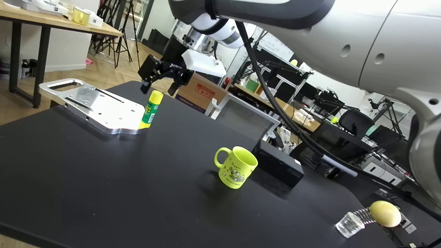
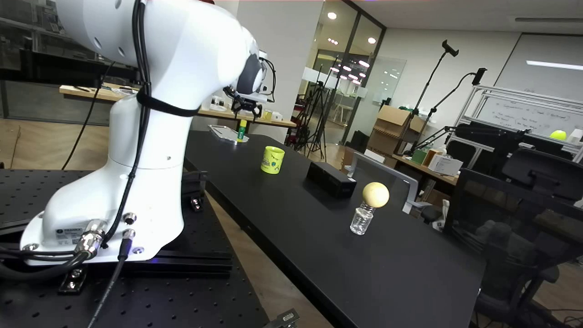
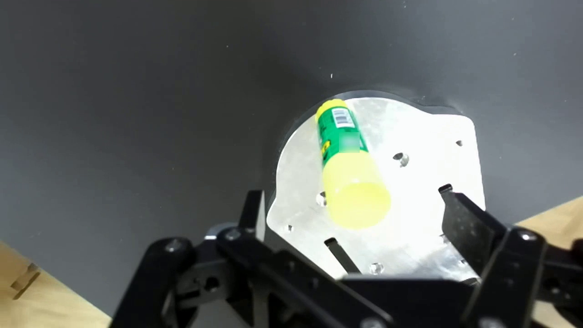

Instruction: Take the gluestick out of the green cup and place it on the silver object

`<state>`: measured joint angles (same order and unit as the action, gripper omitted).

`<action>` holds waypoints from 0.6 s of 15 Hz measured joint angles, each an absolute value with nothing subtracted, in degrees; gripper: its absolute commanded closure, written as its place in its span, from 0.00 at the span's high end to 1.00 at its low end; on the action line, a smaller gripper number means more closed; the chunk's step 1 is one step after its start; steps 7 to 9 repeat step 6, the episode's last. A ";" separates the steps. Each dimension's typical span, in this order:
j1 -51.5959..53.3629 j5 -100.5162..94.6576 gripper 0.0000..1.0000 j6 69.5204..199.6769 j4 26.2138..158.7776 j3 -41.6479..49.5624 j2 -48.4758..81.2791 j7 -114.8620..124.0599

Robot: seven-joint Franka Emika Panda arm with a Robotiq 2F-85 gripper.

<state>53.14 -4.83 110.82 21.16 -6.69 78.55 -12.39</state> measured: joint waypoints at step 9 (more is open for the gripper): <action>54.10 -4.85 1.00 110.51 21.19 -5.63 76.24 -12.39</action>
